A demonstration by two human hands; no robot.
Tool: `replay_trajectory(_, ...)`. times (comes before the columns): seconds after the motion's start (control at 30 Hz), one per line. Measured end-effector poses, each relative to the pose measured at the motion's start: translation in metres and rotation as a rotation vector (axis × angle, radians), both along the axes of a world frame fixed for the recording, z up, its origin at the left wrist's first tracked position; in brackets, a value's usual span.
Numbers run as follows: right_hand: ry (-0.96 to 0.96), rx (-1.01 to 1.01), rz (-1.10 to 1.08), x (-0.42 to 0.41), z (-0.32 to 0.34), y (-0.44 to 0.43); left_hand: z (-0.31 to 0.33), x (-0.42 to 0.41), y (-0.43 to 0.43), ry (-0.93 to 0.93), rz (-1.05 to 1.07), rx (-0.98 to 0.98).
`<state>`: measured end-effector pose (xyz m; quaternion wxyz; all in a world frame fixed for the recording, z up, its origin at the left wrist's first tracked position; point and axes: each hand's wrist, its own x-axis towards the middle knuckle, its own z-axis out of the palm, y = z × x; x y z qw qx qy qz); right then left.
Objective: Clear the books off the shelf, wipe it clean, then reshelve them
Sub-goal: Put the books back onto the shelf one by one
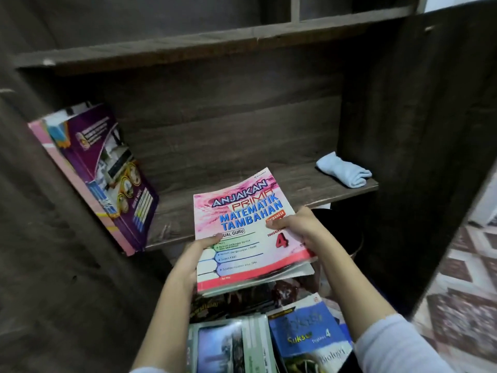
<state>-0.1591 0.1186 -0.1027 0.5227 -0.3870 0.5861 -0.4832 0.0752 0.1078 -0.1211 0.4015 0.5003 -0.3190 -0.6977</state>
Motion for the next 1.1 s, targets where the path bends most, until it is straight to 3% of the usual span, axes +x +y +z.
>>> replay_trajectory(0.13,0.109,0.08,-0.009,-0.002,-0.016,-0.016,-0.011,-0.007,-0.004,0.018,-0.013,0.075)
replay_trajectory(0.23,0.308,0.133,-0.033,-0.003,-0.026,-0.024,-0.011,-0.008,-0.009,0.026,-0.005,0.078)
replay_trajectory(0.37,0.704,0.111,-0.01,0.002,-0.028,-0.02,-0.011,-0.009,-0.011,0.047,-0.009,0.106)
replay_trajectory(0.47,1.159,0.09,-0.001,0.017,-0.026,-0.006,-0.007,-0.009,-0.013,0.062,-0.013,0.094)
replay_trajectory(0.53,1.303,0.047,0.082,0.023,-0.018,0.006,-0.005,-0.011,-0.012,0.063,-0.018,0.085)
replay_trajectory(0.67,1.158,-0.17,0.546,0.02,-0.006,0.033,0.001,-0.014,-0.009,0.078,-0.023,0.106)
replay_trajectory(0.73,1.198,-0.262,0.646,0.023,-0.006,0.043,0.005,-0.016,-0.01,0.071,-0.015,0.1)
replay_trajectory(0.83,1.45,-0.504,0.461,0.031,-0.024,0.04,0.014,-0.022,-0.007,0.076,0.009,0.088)
replay_trajectory(0.9,1.497,-0.722,0.237,0.036,-0.036,0.032,0.021,-0.029,-0.003,0.084,0.035,0.066)
replay_trajectory(1.1,1.195,-1.036,-0.211,0.036,-0.031,0.022,0.075,-0.05,0.009,0.166,0.11,-0.123)
